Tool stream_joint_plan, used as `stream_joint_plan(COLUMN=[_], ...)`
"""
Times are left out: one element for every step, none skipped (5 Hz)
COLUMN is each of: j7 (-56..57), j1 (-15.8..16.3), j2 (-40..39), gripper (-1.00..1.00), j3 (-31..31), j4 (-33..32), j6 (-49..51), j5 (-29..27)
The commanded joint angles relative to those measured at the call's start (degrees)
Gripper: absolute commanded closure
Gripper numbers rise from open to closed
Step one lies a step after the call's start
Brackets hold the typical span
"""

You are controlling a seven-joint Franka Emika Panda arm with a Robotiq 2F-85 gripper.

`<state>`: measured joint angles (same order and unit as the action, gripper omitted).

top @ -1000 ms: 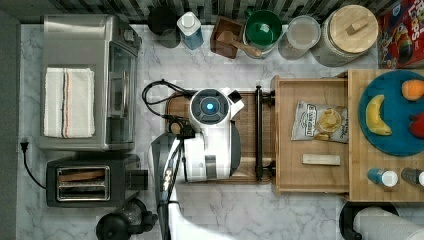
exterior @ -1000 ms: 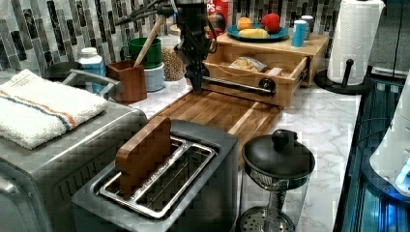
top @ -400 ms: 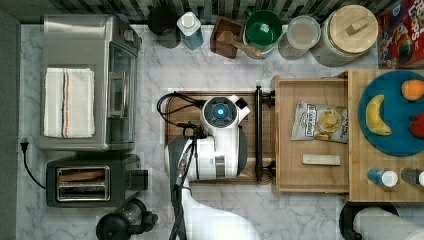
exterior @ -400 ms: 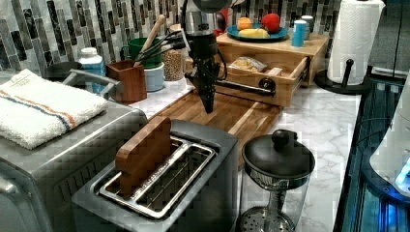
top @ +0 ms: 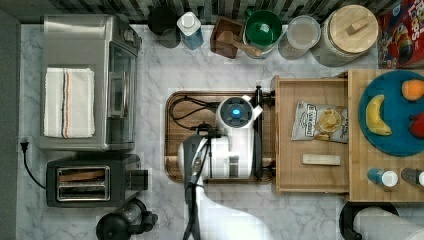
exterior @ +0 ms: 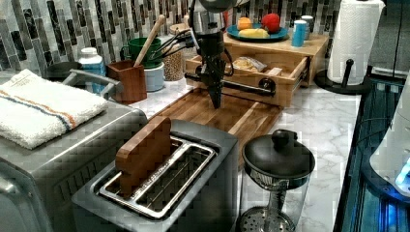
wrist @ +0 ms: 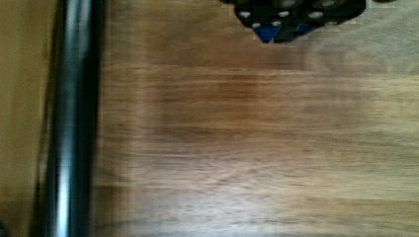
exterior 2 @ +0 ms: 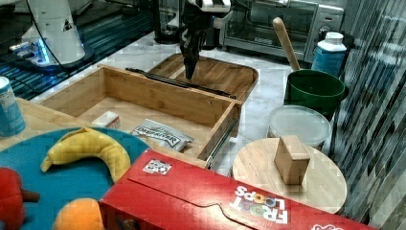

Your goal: Close the drawer.

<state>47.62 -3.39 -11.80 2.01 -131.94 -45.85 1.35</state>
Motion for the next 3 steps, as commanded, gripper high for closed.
stream_joint_plan(j7=[9.1, 15.3, 15.7], j1=[-3.9, -6.4, -7.9], j2=[-1.2, -2.3, -1.9], gripper=[1.00, 1.00, 1.00], j3=[-4.7, -4.5, -5.6], j4=[4.9, 7.4, 8.9], j6=[-4.8, -2.1, -0.6], j5=[2.4, 0.6, 3.2])
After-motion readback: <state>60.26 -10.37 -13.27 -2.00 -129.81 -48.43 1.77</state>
